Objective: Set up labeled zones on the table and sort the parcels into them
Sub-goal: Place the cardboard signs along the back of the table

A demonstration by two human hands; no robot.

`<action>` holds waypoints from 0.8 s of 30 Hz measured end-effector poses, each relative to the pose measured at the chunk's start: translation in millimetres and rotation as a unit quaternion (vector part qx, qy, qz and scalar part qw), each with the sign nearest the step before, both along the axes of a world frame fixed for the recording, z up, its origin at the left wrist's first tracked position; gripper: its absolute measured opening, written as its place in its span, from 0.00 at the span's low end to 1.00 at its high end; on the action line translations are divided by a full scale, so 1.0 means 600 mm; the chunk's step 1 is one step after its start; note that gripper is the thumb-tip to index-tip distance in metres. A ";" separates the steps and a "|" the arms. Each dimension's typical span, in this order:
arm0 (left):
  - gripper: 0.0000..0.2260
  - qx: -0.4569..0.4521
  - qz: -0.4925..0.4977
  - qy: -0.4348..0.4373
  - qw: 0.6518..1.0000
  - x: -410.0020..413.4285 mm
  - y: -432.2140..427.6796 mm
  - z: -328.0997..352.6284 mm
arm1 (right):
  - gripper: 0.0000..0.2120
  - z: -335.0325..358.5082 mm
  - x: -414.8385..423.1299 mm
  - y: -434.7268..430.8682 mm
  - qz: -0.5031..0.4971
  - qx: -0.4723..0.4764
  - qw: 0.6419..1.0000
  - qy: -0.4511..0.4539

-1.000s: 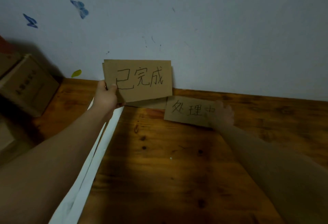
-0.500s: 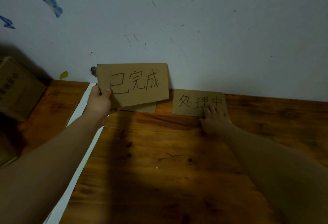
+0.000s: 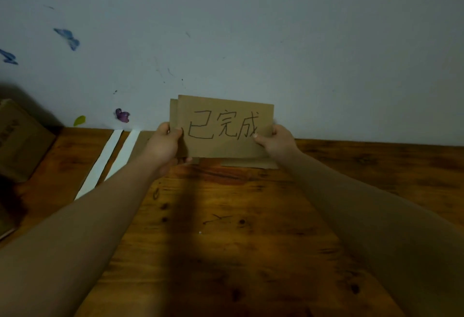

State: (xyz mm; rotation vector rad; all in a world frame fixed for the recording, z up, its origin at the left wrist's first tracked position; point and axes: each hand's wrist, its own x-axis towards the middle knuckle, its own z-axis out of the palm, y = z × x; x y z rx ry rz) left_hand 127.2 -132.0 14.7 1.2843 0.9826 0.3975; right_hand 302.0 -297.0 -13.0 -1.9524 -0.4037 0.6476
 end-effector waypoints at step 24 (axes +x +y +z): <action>0.04 0.084 0.127 0.029 0.988 0.215 -0.240 -0.016 | 0.29 -0.095 0.278 -0.425 -0.149 -0.250 0.957 0.007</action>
